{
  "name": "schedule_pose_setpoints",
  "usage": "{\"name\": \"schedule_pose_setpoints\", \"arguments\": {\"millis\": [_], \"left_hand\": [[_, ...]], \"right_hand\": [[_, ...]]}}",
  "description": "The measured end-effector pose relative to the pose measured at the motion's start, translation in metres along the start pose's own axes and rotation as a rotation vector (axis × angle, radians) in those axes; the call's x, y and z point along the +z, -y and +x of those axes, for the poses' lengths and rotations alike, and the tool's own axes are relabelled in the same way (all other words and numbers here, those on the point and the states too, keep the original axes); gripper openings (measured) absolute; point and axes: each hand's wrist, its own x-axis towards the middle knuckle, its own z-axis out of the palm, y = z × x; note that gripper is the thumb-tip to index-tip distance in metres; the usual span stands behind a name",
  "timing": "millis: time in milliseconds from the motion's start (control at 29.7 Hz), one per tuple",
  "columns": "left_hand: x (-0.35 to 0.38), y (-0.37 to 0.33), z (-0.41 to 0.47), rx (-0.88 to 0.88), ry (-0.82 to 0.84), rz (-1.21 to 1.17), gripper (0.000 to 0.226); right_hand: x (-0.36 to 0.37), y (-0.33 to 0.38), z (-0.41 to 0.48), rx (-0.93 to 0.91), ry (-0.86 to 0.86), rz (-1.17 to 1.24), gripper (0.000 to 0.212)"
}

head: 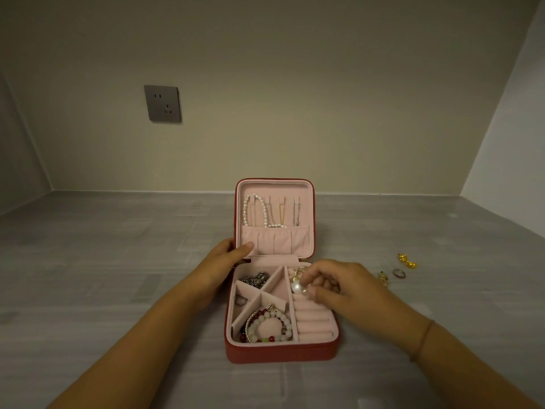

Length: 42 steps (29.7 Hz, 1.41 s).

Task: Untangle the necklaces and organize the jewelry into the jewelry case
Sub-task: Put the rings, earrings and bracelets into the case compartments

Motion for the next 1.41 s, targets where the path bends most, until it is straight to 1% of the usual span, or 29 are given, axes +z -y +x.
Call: {"name": "schedule_pose_setpoints", "arguments": {"millis": [168,269,337,371,472,539,640,775,909,1145,1347,1415], "left_hand": [[-0.001,0.001,0.001,-0.001,0.009,0.002,0.044],[-0.002,0.002,0.002,0.008,0.012,0.002,0.045],[-0.003,0.003,0.002,0.007,0.018,0.001,0.048],[-0.003,0.003,0.003,0.006,0.02,-0.002,0.048],[-0.002,0.003,0.002,0.009,0.021,0.011,0.045],[-0.002,0.003,0.002,0.016,0.023,0.015,0.045],[-0.002,0.003,0.002,0.024,0.024,0.014,0.048],[-0.003,0.004,0.004,0.03,0.019,0.013,0.049],[-0.002,0.004,0.003,0.034,0.026,0.016,0.048],[-0.002,0.004,0.003,0.038,0.024,0.016,0.045],[-0.002,0.004,0.003,0.037,0.03,-0.001,0.046],[-0.003,0.004,0.003,0.037,0.028,-0.001,0.052]], "right_hand": [[0.005,-0.001,0.007,0.047,0.012,0.052,0.016],[0.003,-0.005,0.009,0.018,-0.096,-0.023,0.02],[0.001,-0.004,0.01,-0.044,-0.135,-0.056,0.019],[0.001,-0.003,0.01,-0.085,-0.115,-0.084,0.021],[0.008,0.001,0.013,-0.193,0.019,-0.222,0.031],[0.015,0.004,0.016,-0.243,0.064,-0.301,0.034],[0.021,0.007,0.022,-0.267,0.06,-0.339,0.029],[0.02,0.01,0.038,-0.23,0.025,-0.424,0.021],[0.031,0.016,0.053,-0.21,0.098,-0.507,0.016],[0.037,0.019,0.061,-0.182,0.165,-0.578,0.012],[0.04,0.013,0.061,-0.206,0.108,-0.594,0.012],[0.035,0.012,0.058,-0.213,0.097,-0.583,0.011]]}}
